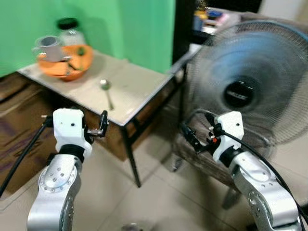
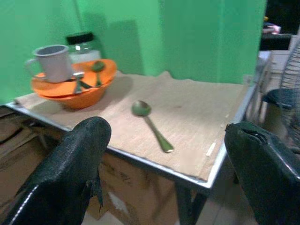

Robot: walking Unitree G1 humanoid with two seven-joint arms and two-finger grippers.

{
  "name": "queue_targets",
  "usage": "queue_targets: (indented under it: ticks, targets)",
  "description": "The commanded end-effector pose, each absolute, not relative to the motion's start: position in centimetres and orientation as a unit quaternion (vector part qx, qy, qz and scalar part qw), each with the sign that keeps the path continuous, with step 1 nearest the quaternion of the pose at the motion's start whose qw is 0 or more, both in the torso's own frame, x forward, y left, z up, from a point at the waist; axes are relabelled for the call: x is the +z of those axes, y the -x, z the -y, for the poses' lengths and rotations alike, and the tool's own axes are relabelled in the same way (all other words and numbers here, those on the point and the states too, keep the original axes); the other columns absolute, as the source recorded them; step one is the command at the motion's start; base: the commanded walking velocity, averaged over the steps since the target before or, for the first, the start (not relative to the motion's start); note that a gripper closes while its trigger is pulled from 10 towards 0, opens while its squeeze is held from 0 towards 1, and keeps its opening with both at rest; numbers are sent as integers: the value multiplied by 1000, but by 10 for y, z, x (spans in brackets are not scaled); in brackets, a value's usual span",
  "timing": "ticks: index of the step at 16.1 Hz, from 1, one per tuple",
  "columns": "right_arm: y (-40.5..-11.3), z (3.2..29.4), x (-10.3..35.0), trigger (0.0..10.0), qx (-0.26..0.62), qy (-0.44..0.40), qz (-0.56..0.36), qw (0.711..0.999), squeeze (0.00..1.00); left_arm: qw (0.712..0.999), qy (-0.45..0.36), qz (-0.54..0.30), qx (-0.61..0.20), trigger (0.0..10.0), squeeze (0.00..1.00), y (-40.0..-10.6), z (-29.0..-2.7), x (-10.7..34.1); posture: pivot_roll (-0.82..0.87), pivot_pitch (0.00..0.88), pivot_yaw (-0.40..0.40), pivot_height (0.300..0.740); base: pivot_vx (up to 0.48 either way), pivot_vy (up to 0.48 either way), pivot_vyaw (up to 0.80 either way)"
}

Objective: Setting the table

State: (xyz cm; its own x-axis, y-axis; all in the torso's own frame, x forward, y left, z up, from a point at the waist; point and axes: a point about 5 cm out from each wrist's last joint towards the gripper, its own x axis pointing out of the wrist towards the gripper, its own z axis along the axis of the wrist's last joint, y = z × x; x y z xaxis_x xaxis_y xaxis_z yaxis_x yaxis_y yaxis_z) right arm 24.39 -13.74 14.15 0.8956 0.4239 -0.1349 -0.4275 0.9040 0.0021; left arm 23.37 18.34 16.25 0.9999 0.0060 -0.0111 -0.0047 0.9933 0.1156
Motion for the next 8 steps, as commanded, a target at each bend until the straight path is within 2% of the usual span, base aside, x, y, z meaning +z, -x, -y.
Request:
queue_targets:
  ticks: [1, 8]
  targets:
    - [-246, 136, 143, 10000, 220, 11, -59, 974, 1000, 998, -65, 1, 2, 10000, 0, -235, -185, 166, 9, 0, 37, 740, 334, 0, 800]
    - [-248, 136, 146, 10000, 218, 7, -51, 975, 1000, 998, -69, 1, 0, 10000, 0, -237, -187, 166, 8, 0, 38, 740, 349, 0, 800]
